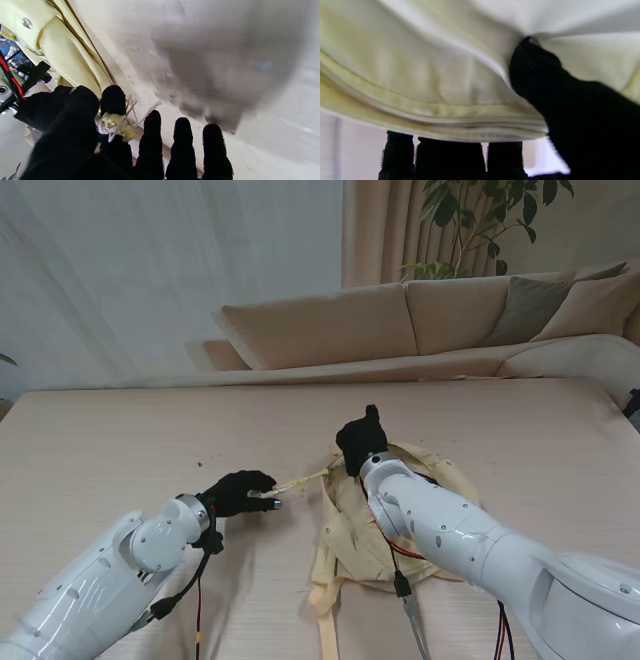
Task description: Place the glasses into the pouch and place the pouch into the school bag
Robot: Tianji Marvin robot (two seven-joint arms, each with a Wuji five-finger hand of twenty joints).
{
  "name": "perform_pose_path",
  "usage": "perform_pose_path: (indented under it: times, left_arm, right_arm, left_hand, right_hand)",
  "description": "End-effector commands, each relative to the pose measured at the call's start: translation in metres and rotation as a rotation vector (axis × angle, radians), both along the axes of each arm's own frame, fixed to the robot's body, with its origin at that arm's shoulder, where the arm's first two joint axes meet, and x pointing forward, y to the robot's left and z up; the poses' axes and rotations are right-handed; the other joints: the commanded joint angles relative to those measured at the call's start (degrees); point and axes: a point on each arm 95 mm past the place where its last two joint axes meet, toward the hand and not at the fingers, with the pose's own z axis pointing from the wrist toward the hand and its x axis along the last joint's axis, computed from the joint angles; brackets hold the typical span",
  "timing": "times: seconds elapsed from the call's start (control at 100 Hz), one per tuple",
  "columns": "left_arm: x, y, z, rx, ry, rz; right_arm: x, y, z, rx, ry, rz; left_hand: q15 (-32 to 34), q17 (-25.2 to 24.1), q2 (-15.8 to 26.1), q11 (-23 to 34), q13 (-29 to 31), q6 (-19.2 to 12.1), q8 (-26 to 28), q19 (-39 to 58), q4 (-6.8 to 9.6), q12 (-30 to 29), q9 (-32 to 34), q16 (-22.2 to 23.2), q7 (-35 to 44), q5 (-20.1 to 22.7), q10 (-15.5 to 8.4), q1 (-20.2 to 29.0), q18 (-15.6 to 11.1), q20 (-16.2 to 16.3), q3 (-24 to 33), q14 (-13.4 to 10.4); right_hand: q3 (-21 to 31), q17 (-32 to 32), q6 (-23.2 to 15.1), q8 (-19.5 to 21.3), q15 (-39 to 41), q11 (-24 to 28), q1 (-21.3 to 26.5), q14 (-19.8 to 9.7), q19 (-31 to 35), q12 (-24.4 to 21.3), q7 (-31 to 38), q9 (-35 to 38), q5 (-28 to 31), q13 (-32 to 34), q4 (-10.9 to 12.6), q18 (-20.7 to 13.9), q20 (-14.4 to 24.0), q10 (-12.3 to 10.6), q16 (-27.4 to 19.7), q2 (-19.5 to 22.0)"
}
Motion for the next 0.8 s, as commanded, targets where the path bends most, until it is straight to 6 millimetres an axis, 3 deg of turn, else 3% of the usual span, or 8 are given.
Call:
perform_pose_path:
  times: [0.0, 0.17, 0.25, 0.34, 0.46, 0.6, 0.66, 0.79]
  left_arm:
    - [0.014, -0.003, 0.015, -0.015, -0.014, -0.005]
    - [0.031, -0.010, 0.011, -0.058, 0.037, -0.001]
    - [0.030, -0.014, 0.006, -0.048, 0.049, -0.032]
    - [0.023, -0.018, 0.000, -0.049, 0.073, -0.057]
    - [0.006, -0.016, -0.009, -0.006, 0.096, -0.107]
    - [-0.019, 0.000, -0.013, 0.079, 0.108, -0.133]
    - [-0.030, 0.007, -0.012, 0.104, 0.112, -0.127]
    - [-0.055, 0.021, -0.009, 0.172, 0.085, -0.132]
  right_arm:
    - [0.005, -0.009, -0.001, 0.039, 0.017, -0.073]
    - [0.011, -0.024, -0.001, 0.051, -0.055, -0.201]
    - [0.013, -0.026, -0.001, 0.076, -0.059, -0.258]
    - [0.014, -0.026, -0.001, 0.138, -0.061, -0.301]
    - [0.014, -0.027, -0.003, 0.187, -0.050, -0.348]
    - [0.015, -0.030, -0.006, 0.217, -0.051, -0.380]
    - [0.016, -0.032, -0.007, 0.224, -0.053, -0.391]
    - [0.017, -0.035, -0.009, 0.215, -0.084, -0.406]
  left_hand:
    - [0.34, -1.20, 0.67, 0.00, -0.13, -0.04, 0.12, 0.21, -0.21, 0.41, -0.59, 0.61, 2.52, 1.24, -0.56, 0.02, 0.57, -0.02, -2.10, -0.26]
    - [0.48, -1.09, 0.63, 0.16, -0.41, 0.46, 0.07, 0.45, -0.29, 0.51, -0.80, 0.75, 2.49, 0.90, -0.29, 0.20, 0.45, 0.08, -2.13, -0.08]
    - [0.50, -0.94, 1.18, 0.14, -0.29, -0.26, -0.52, 0.61, -0.28, 0.51, -0.77, 0.76, 1.69, 0.33, -0.40, -0.23, 0.42, 0.14, -2.49, -0.29]
    - [0.50, -0.97, 1.01, 0.12, -0.32, -0.16, -1.18, 0.63, -0.11, 0.51, -0.84, 0.77, 1.03, -0.04, -0.35, 0.39, 0.34, 0.15, -2.52, -0.27]
    - [0.53, -0.74, 1.75, 0.17, 0.08, -0.69, -1.51, 0.76, 0.08, 0.51, -0.35, 0.76, 0.97, -0.06, -0.43, 0.26, 0.38, 0.20, -2.98, -0.28]
    - [0.57, -0.34, 2.20, 0.06, 0.80, 0.16, -1.85, 0.91, 0.34, 0.47, 0.44, 0.74, 0.55, -1.10, -0.23, 0.64, 0.50, 0.26, -3.51, 0.00]
    - [0.60, -0.51, 2.34, 0.14, 1.17, 0.72, -1.97, 0.82, 0.42, 0.52, 1.27, 0.74, 0.39, -1.68, -0.14, 1.05, 0.45, 0.23, -3.75, 0.18]
    - [0.52, -0.26, 2.65, -0.22, 1.57, 0.49, -2.09, 0.87, 0.66, 0.49, 1.50, 0.73, 0.35, -2.09, -0.27, 1.26, 0.39, 0.25, -4.54, 0.13]
  right_hand:
    - [9.38, -0.18, 5.37, 2.68, 2.56, 6.34, 6.10, -1.54, 0.97, 2.62, 5.12, 4.14, 4.25, 2.80, 6.75, 2.78, 0.87, 11.31, -0.66, -0.47]
    - [9.38, 0.60, 7.81, 3.57, 4.31, 7.69, 8.05, 0.84, 2.09, 1.96, 6.10, 4.47, 4.62, 2.86, 8.83, 2.25, 1.55, 14.19, -1.25, -1.35]
    - [9.37, 1.57, 9.47, 4.25, 6.67, 9.29, 8.92, 2.73, 2.99, 2.27, 7.91, 6.03, 5.21, 4.14, 13.32, 2.20, 2.13, 16.05, -1.44, -3.22]
    - [9.38, 2.29, 12.46, 5.16, 9.25, 10.68, 10.27, 5.59, 3.93, 3.21, 10.50, 7.90, 6.01, 5.62, 21.82, 2.59, 2.84, 19.05, -1.59, -5.89]
    - [9.38, 2.72, 14.82, 6.14, 10.95, 11.54, 11.49, 7.52, 4.20, 4.28, 12.82, 9.22, 6.48, 6.54, 29.28, 2.98, 3.25, 21.52, -1.29, -9.06]
    - [9.38, 3.65, 17.25, 7.03, 11.92, 11.86, 13.88, 9.09, 4.55, 4.50, 14.96, 9.97, 6.97, 6.69, 34.80, 3.51, 3.59, 24.45, -0.29, -12.58]
    - [9.38, 4.31, 18.49, 7.27, 12.09, 11.90, 14.89, 9.79, 4.72, 4.28, 16.22, 10.83, 7.23, 7.33, 38.76, 3.95, 3.76, 25.72, 0.21, -15.45]
    - [9.36, 8.48, 19.78, 7.36, 12.46, 12.22, 16.15, 9.99, 5.25, 4.42, 17.66, 12.06, 7.59, 8.57, 42.64, 5.61, 3.92, 27.06, 1.04, -16.13]
